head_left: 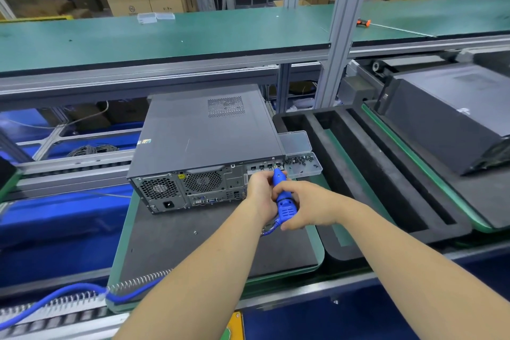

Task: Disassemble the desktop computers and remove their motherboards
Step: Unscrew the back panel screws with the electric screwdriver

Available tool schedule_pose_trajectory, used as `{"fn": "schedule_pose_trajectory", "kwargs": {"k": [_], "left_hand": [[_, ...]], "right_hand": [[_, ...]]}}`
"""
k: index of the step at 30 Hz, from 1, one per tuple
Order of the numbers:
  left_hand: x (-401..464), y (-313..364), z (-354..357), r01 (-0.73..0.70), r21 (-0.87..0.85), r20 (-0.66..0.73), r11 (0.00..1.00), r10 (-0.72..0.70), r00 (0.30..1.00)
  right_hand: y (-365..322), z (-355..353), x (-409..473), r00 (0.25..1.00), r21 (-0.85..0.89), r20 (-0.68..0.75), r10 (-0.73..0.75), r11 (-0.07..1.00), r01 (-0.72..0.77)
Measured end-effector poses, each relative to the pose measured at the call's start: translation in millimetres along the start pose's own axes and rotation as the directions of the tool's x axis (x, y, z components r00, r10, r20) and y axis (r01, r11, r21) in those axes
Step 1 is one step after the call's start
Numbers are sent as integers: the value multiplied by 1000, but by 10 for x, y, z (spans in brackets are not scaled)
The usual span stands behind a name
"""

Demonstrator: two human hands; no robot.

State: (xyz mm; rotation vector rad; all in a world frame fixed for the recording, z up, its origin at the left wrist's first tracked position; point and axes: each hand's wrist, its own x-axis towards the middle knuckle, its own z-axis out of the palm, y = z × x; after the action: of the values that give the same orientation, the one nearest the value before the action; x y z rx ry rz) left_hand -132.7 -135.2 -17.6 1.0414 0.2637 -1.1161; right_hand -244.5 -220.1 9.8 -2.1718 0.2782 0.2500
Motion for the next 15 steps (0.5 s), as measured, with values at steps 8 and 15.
{"fn": "schedule_pose_trajectory", "kwargs": {"k": [8,15], "left_hand": [[10,-27,-1,4,-27,-1,1000,-4,1000],[65,137,26,-75,41,10,996,74,997]], "right_hand": [[13,32,-20,1000,-37,-6,-7,999,7],[-2,84,3,1000,16,-4,0,1000,0]]}}
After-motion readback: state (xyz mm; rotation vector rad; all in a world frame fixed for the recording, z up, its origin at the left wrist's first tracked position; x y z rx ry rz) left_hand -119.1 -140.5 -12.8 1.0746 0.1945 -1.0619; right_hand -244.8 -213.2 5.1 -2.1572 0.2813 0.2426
